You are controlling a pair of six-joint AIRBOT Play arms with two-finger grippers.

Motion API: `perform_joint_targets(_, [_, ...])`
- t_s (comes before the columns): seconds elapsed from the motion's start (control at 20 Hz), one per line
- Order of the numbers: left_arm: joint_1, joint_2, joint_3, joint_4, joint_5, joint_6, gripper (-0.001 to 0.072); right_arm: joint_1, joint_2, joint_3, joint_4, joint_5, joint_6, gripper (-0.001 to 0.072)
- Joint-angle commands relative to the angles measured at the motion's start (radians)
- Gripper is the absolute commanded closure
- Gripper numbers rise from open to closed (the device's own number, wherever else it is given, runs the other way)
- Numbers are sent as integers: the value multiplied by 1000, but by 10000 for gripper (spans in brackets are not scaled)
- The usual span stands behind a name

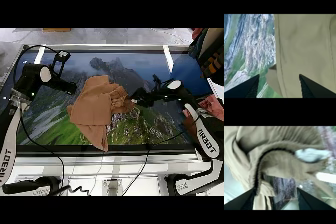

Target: Fold the clothes and pants, and hang the long-sleeved shirts on hangers.

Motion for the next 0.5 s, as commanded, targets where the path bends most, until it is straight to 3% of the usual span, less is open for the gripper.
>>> perform_joint_targets(0.0, [0,0,-1,0,0,0,180,86,-12,1,3,-111,10,111])
perform_joint_targets(0.15, [0,0,-1,0,0,0,180,113,-42,1,4,-138,91,113])
perform_joint_targets(0.45, [-2,-40,-2,-150,-2,0,179,134,-63,2,74,-177,98,122])
